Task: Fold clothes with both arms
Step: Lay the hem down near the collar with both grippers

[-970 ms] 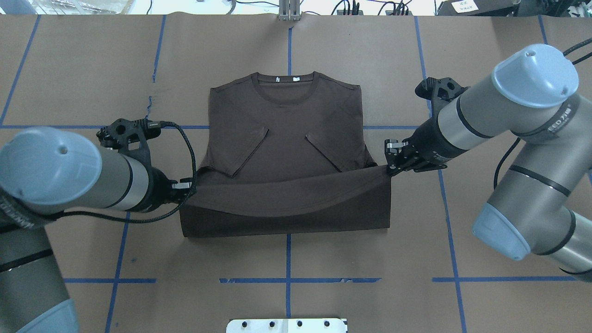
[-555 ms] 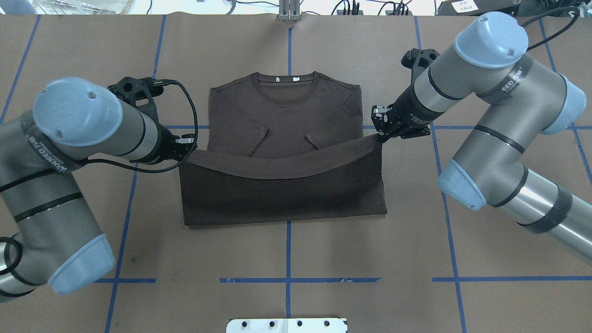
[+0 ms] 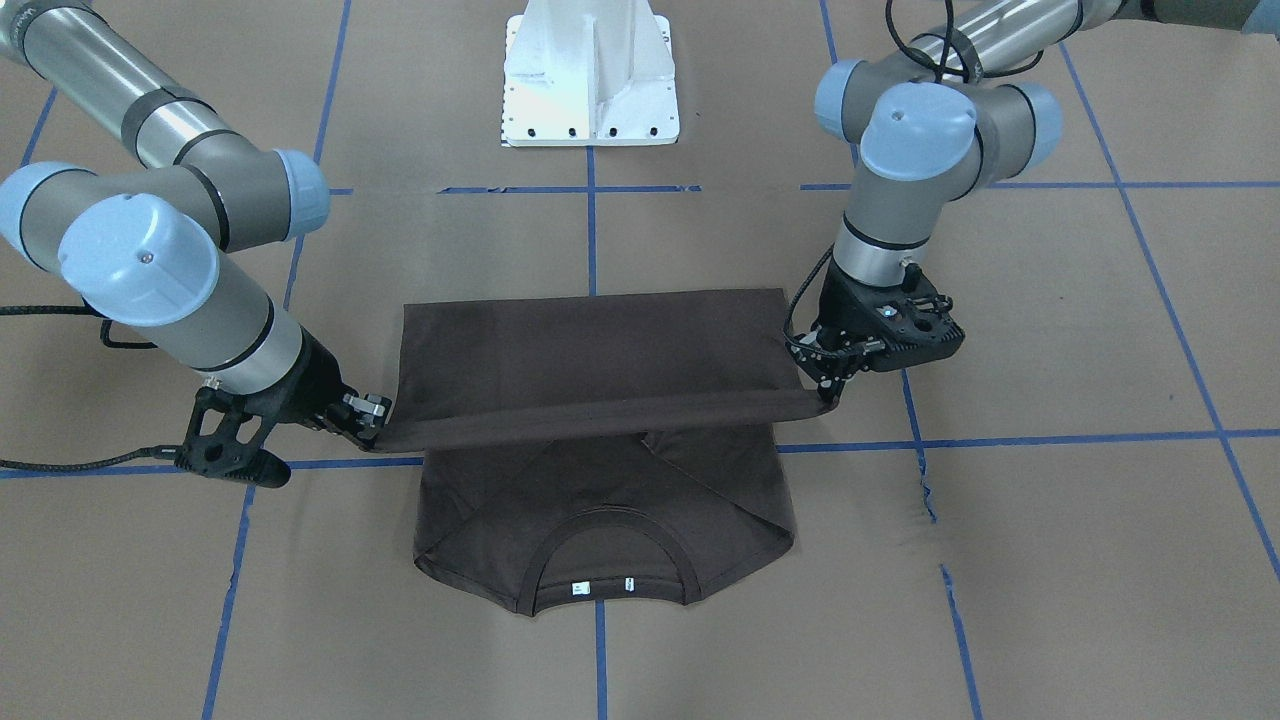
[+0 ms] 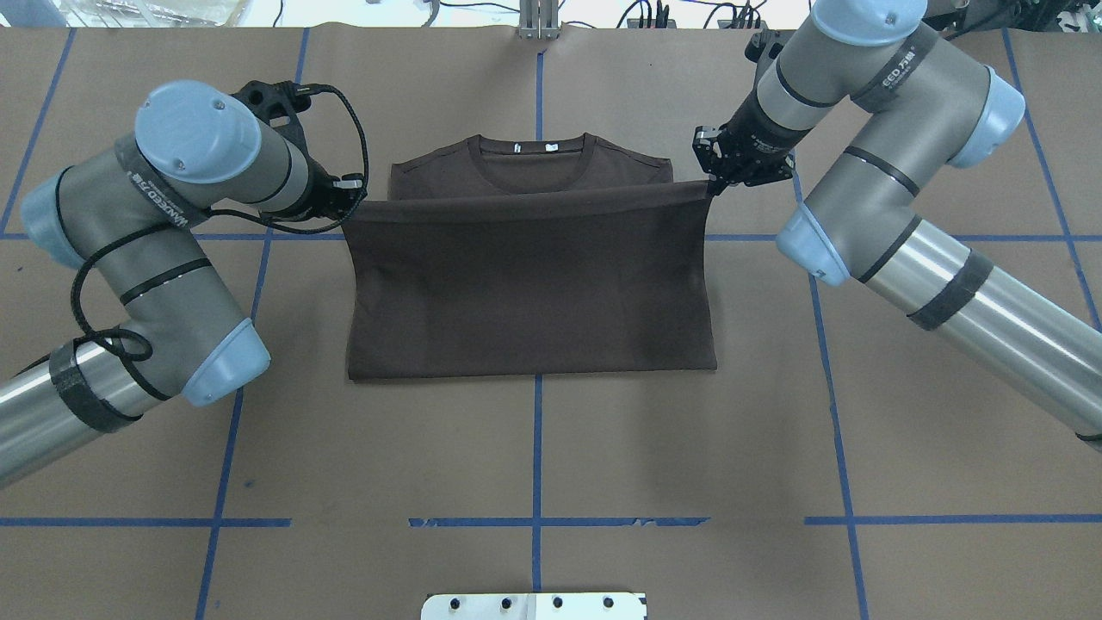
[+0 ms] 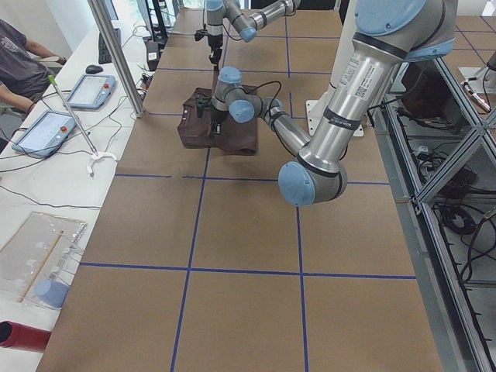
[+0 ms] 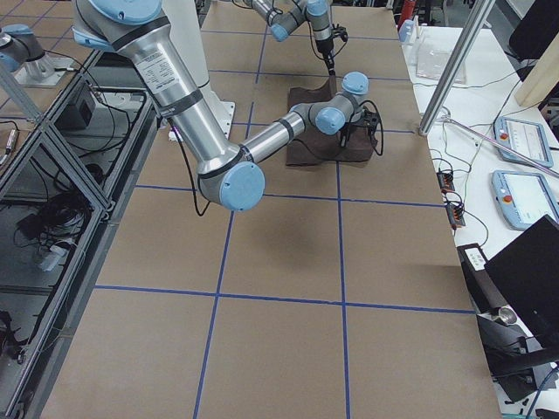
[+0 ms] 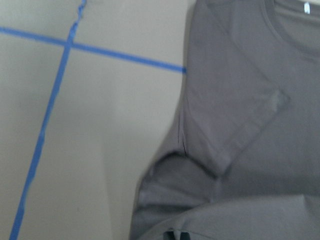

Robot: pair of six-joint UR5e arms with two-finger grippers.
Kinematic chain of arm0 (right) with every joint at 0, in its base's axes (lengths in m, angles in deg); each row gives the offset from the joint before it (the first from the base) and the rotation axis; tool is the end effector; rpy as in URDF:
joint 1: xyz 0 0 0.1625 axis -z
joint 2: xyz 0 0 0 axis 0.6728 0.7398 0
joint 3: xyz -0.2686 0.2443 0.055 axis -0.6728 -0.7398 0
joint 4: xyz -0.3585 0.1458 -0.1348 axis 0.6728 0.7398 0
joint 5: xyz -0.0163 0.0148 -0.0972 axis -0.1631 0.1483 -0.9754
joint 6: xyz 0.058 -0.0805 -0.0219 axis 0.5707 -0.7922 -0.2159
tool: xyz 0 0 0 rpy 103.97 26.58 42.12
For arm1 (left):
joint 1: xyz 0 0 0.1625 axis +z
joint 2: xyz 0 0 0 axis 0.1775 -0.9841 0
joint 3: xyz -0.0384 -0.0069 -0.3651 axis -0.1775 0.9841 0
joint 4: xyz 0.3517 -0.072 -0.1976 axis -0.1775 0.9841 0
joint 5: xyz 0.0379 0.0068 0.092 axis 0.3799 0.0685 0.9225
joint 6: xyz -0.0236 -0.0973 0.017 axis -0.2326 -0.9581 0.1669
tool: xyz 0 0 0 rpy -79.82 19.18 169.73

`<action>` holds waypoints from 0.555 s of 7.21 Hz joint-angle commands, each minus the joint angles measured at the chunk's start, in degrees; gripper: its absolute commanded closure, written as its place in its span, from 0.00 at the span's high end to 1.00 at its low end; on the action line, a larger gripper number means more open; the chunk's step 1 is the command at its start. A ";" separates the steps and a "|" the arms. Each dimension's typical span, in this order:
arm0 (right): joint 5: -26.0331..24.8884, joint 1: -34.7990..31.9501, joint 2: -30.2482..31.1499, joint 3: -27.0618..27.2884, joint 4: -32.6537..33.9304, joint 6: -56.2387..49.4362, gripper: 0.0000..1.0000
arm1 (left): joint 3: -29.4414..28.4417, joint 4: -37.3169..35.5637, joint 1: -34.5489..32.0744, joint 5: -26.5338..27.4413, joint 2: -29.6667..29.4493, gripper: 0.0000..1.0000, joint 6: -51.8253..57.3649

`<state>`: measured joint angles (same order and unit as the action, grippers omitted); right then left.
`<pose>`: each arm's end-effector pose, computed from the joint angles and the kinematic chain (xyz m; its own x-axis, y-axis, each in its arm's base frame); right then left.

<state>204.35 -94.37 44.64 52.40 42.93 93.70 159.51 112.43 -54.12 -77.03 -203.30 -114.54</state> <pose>-0.3663 -0.5900 0.2684 0.5674 0.2577 0.7821 -0.2067 0.9639 -0.1676 0.3870 -0.5265 0.2610 0.6153 -0.2280 -0.7546 0.4089 0.9107 0.0583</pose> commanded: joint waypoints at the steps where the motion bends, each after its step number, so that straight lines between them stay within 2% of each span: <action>1: 0.03 -1.00 -4.64 -6.03 -0.42 0.04 0.00 | -5.71 2.48 -1.98 0.00 -3.19 0.00 0.74; 2: -0.06 -1.00 -5.61 -6.56 -0.42 0.04 0.00 | -5.99 2.39 -1.98 0.00 -4.25 0.00 0.66; 4: -0.06 -1.00 -9.38 -11.46 -0.51 0.04 0.00 | -8.53 2.48 -1.98 0.00 -6.18 0.00 0.39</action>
<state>204.34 -95.33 37.54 43.91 42.48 93.73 152.64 114.82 -56.06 -77.03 -208.25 -114.05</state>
